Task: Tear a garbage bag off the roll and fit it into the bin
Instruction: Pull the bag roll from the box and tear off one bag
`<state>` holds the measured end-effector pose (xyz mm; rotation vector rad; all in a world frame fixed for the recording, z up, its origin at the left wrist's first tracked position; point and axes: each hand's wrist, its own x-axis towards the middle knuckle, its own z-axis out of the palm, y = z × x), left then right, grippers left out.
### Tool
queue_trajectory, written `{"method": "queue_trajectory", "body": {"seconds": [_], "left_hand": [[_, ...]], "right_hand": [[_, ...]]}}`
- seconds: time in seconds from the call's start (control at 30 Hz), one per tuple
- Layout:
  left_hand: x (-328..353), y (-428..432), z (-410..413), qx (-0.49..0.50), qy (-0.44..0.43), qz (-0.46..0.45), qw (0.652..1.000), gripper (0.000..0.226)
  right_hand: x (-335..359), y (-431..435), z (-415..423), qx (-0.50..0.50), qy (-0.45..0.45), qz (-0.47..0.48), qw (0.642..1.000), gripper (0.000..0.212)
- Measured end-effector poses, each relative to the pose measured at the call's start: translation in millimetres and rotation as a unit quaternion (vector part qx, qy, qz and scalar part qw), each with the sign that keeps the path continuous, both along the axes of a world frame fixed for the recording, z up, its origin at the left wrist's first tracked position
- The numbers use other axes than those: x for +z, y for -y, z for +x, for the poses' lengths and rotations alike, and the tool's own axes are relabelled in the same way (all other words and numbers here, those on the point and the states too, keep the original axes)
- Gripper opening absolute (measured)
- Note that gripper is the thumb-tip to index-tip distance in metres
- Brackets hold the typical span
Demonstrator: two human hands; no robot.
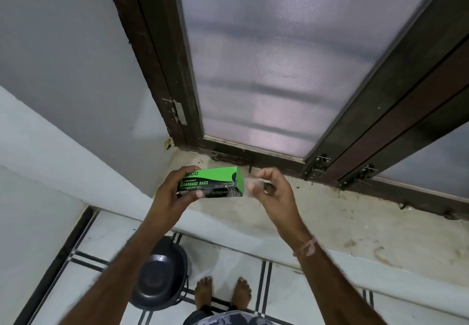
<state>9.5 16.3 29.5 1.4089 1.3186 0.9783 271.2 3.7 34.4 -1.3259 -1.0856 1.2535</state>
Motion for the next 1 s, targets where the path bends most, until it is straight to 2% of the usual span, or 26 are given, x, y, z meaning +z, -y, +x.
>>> {"method": "queue_trajectory", "body": {"seconds": [0.07,0.1,0.17,0.33,0.53,0.7,0.73,0.83,0.93,1.0], "left_hand": [[3.6,0.3,0.5,0.003,0.003,0.001,1.000,0.056],[5.1,0.2,0.7,0.005,0.003,0.003,1.000,0.057],[7.4,0.7,0.9,0.009,0.010,0.001,1.000,0.059],[9.8,1.6,2.0,0.013,0.000,0.006,1.000,0.054],[12.4,6.8,0.6,0.012,-0.009,0.001,1.000,0.057],[17.8,9.7,-1.7,0.023,-0.029,-0.009,0.999,0.054],[19.1,9.8,-2.5,0.027,-0.030,-0.008,0.999,0.053],[21.5,10.8,-5.9,0.034,-0.038,-0.008,0.999,0.051],[24.6,12.1,-8.9,0.034,-0.045,0.000,0.998,0.054],[27.8,13.4,-9.3,0.036,-0.049,0.007,0.998,0.051]], "right_hand": [[1.3,-0.5,-1.6,-0.030,0.107,0.054,0.992,0.027],[4.9,-0.6,-3.2,-0.027,0.129,0.086,0.988,0.030],[13.0,0.0,-6.5,0.010,0.134,0.125,0.983,0.038],[12.6,-0.7,-14.5,0.062,0.160,0.110,0.979,0.048],[14.6,6.2,-18.7,0.032,0.107,0.097,0.989,0.042],[16.2,15.8,-27.2,0.005,0.063,0.116,0.991,0.017],[17.2,17.5,-27.7,-0.002,0.045,0.114,0.992,0.018],[21.0,22.0,-27.8,0.005,0.024,0.103,0.994,0.040],[18.7,22.0,-29.1,0.035,0.025,0.085,0.995,0.027],[18.3,20.5,-31.1,0.042,0.015,0.068,0.997,0.031]]}}
